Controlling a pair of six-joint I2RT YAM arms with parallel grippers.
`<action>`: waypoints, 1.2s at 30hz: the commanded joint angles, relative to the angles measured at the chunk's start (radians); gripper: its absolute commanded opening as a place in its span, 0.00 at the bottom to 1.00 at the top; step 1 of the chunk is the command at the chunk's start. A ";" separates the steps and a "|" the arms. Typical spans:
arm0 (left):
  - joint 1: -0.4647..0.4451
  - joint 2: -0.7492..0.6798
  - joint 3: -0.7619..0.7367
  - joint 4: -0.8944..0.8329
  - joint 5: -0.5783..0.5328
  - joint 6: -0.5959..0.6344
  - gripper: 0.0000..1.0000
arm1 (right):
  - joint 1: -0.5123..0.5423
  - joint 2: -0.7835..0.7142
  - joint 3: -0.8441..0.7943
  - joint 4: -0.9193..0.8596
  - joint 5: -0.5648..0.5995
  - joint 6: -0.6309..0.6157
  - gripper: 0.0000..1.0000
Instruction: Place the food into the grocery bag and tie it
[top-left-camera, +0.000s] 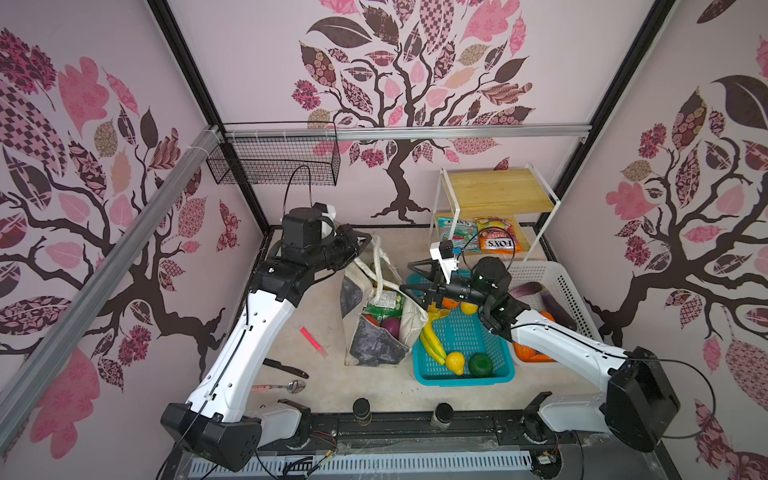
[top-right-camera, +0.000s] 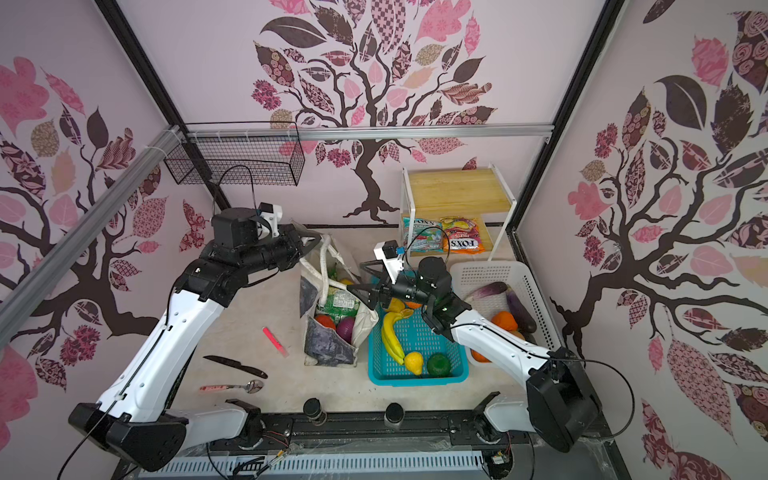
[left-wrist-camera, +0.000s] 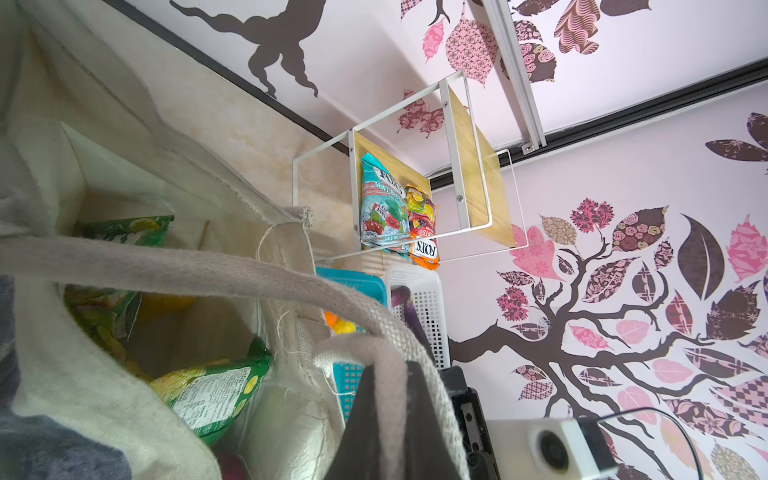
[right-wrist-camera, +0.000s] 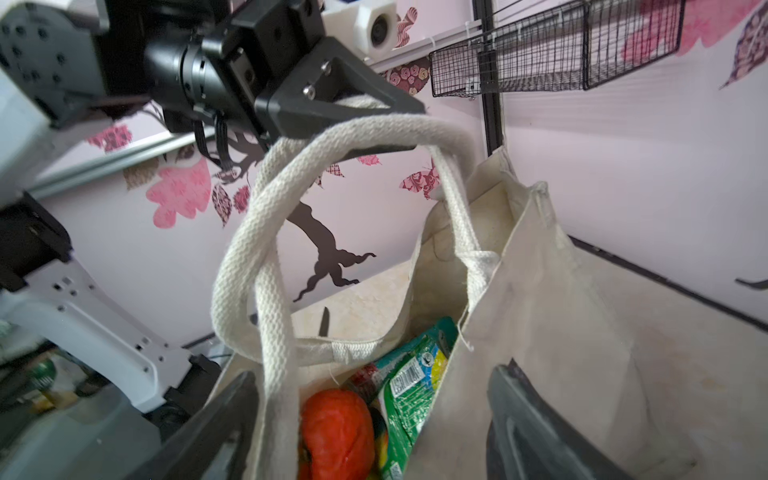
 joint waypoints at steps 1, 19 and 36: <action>-0.003 -0.025 0.049 0.039 -0.007 0.030 0.00 | -0.019 -0.034 0.059 0.029 -0.016 0.072 1.00; 0.002 -0.112 -0.092 0.169 0.167 0.082 0.00 | 0.097 0.195 0.191 -0.138 -0.135 -0.296 0.67; 0.042 -0.156 -0.208 0.315 0.253 0.114 0.00 | 0.136 0.245 0.174 -0.004 -0.251 -0.399 0.81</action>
